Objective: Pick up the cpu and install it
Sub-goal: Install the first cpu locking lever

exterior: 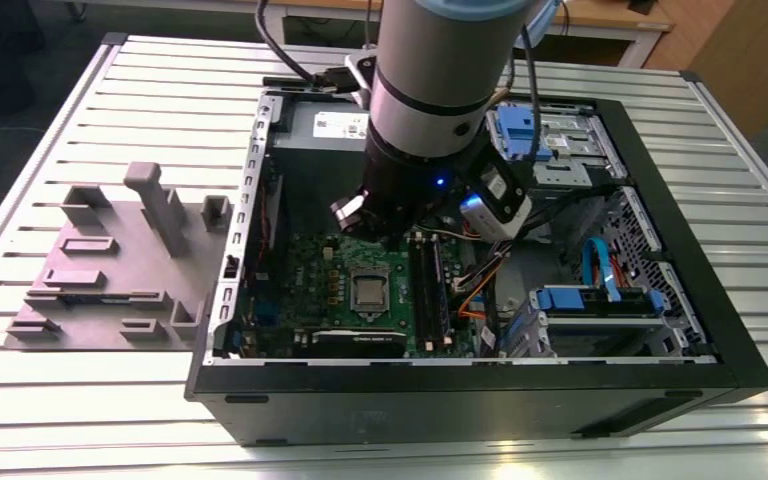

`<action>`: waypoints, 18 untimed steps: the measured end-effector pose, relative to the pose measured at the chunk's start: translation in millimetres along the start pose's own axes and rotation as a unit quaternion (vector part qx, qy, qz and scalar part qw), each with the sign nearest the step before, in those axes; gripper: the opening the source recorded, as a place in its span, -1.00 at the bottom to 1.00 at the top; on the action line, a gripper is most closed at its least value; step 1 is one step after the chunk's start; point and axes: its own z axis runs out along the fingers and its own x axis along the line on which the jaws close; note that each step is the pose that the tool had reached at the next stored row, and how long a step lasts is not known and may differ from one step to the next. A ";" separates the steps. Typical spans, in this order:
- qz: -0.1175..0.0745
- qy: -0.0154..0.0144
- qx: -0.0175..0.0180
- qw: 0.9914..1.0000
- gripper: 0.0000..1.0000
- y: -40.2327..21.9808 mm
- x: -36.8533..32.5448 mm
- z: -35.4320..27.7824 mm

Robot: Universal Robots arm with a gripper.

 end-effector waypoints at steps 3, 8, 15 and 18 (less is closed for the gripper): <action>0.000 0.000 0.000 1.000 -0.80 -0.9 1.0 4.7; 0.000 0.000 0.000 1.000 -0.80 -1.2 3.0 13.3; 0.000 0.000 0.000 1.000 -0.80 -1.1 4.9 19.0; 0.000 0.000 0.000 1.000 -0.80 -1.1 6.3 20.5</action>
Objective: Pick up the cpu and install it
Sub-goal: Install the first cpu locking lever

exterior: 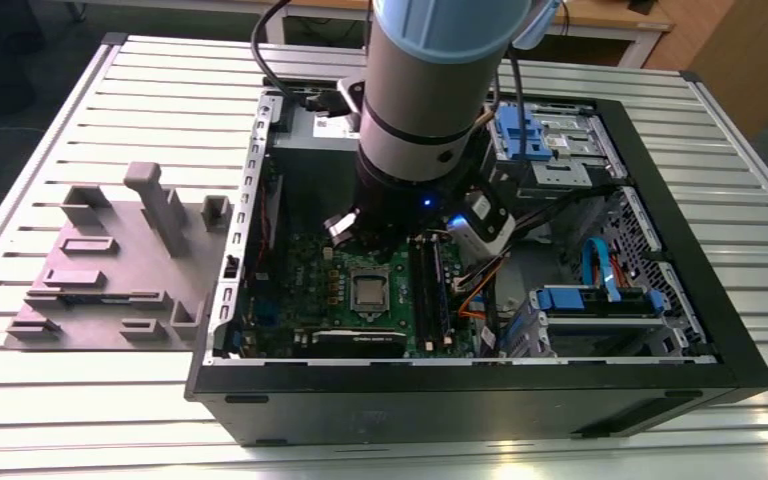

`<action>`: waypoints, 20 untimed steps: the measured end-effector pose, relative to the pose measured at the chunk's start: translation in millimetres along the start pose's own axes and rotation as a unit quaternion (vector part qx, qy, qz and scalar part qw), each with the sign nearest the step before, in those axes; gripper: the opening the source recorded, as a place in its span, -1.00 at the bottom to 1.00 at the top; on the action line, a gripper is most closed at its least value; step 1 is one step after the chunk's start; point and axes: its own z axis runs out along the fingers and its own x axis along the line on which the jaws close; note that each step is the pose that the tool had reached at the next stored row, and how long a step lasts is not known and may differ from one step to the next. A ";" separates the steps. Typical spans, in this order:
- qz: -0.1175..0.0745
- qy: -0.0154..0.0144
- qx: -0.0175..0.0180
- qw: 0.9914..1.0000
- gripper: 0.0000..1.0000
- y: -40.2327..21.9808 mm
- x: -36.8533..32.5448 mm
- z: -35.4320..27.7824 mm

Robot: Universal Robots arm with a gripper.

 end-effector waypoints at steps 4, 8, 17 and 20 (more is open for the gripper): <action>0.000 0.000 0.000 1.000 -0.80 -1.1 1.0 3.4; 0.000 0.000 0.000 1.000 -0.80 -1.3 1.0 4.6; 0.000 0.000 0.000 1.000 -0.80 -1.3 1.0 4.4; 0.000 0.000 0.000 1.000 -0.80 -1.2 0.9 4.2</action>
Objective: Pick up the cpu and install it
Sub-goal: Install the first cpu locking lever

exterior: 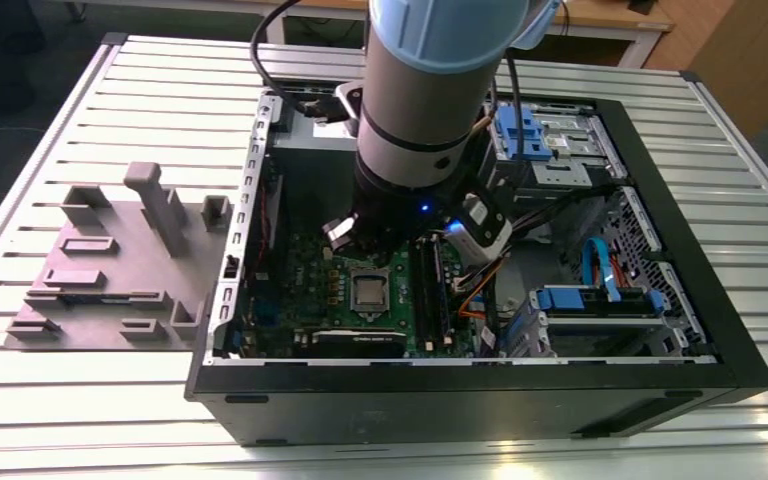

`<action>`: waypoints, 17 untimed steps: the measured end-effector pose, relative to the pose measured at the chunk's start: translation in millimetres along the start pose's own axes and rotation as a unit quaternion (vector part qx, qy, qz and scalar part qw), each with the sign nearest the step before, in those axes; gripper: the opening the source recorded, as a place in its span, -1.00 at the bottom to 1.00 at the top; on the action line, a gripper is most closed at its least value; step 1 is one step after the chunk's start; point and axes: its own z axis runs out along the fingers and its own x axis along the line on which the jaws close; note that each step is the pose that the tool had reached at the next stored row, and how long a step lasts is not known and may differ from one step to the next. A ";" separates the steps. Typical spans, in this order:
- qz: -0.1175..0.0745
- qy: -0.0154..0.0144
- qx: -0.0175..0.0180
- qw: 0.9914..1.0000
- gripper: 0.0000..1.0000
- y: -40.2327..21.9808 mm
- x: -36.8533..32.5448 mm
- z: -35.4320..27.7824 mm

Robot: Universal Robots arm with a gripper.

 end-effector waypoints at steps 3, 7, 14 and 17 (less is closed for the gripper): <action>0.000 0.000 0.000 1.000 -0.80 2.4 -1.3 0.2; 0.000 0.000 0.000 1.000 -0.80 6.0 -5.0 0.8; 0.000 0.000 0.000 1.000 -0.80 6.5 -15.3 0.8; 0.000 0.000 0.000 1.000 -0.80 5.9 -19.2 -0.9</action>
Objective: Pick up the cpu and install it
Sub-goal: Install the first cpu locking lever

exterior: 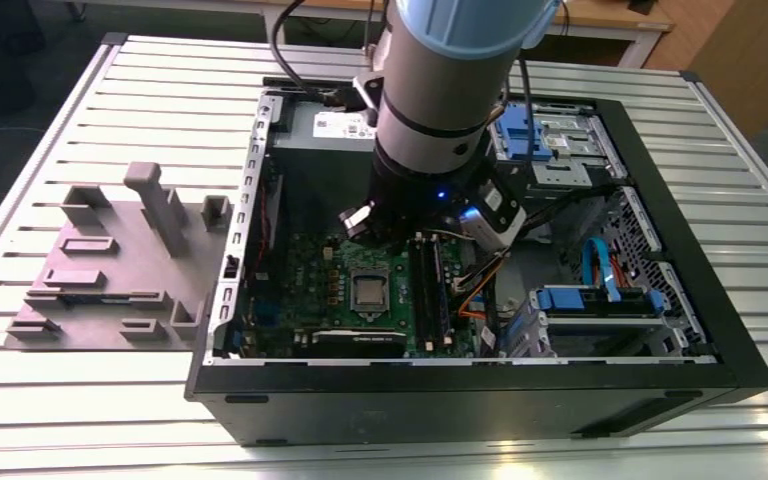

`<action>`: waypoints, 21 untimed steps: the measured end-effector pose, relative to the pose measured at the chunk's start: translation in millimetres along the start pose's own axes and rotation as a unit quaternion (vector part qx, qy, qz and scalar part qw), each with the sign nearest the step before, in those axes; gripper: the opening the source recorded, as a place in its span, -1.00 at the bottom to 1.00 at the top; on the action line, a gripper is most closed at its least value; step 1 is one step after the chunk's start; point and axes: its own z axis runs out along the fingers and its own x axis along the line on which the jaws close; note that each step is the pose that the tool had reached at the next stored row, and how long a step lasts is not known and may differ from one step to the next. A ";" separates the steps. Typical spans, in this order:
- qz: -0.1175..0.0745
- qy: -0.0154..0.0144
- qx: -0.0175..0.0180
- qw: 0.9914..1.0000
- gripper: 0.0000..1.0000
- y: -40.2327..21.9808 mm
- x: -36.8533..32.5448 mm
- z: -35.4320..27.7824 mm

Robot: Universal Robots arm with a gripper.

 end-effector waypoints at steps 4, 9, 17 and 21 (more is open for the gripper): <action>0.000 0.000 0.000 1.000 -0.80 1.5 -3.1 -4.6; 0.000 0.000 0.000 1.000 -0.80 1.6 -9.0 -7.0; -0.008 0.001 -0.001 1.000 -0.80 0.0 -12.7 -7.1; -0.027 0.003 -0.002 1.000 -0.80 -0.2 -13.2 -7.2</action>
